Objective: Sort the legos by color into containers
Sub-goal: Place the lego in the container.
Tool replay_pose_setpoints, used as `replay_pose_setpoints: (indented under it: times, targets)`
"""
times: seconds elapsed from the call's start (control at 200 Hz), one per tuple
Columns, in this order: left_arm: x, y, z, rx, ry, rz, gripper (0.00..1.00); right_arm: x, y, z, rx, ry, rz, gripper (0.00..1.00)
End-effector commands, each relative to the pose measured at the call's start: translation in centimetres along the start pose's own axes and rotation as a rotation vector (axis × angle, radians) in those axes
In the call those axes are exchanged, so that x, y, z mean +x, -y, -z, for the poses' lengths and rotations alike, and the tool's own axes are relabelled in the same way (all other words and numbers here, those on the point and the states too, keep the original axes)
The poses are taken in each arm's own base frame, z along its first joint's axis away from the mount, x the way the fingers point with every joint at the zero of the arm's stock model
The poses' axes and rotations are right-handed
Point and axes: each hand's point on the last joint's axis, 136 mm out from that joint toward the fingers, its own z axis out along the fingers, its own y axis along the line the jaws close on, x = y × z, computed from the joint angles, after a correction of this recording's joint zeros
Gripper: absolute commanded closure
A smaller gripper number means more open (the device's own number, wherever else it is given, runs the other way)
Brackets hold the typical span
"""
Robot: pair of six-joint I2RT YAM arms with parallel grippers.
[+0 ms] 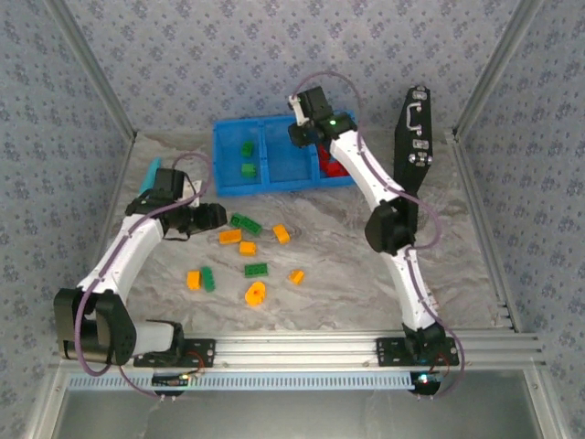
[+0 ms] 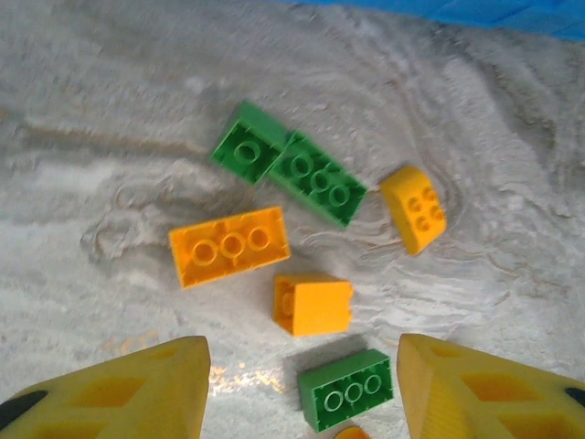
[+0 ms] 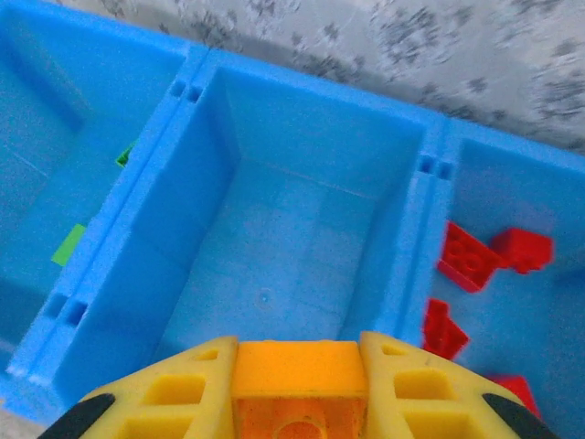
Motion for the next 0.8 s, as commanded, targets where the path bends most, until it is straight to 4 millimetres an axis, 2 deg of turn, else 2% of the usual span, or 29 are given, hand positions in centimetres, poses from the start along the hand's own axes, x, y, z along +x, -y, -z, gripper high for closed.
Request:
replay_pose_setpoints:
  times: [0.0, 0.16, 0.29, 0.38, 0.57, 0.68, 0.795]
  targets:
    - [0.1, -1.6, 1.2, -0.093, 0.055, 0.069, 0.41, 1.8, -1.1, -2.2, -0.033, -0.056, 0.045, 0.8]
    - [2.5, -4.1, 1.6, -0.197, 0.062, 0.12, 0.36, 3.7, -1.7, -4.5, -0.065, -0.083, 0.067, 0.73]
    - [4.1, -5.5, 1.0, -0.252, 0.039, 0.18, 0.34, 4.4, -2.3, -4.8, -0.088, -0.098, 0.085, 0.63]
    - [5.3, -6.3, 1.1, -0.284, 0.025, 0.239, 0.29, 3.7, -2.9, -3.9, -0.112, -0.076, 0.107, 0.55]
    - [7.7, -8.4, 1.4, -0.384, 0.034, 0.331, 0.28, 2.5, -3.8, -2.1, -0.159, -0.043, 0.142, 0.44]
    - [8.2, -8.5, 0.4, -0.37, 0.036, 0.373, 0.28, 3.5, -4.9, -1.3, -0.2, -0.071, 0.183, 0.42]
    - [7.5, -8.4, 0.0, -0.363, 0.047, 0.378, 0.28, 5.8, -6.3, 0.0, -0.228, -0.111, 0.217, 0.42]
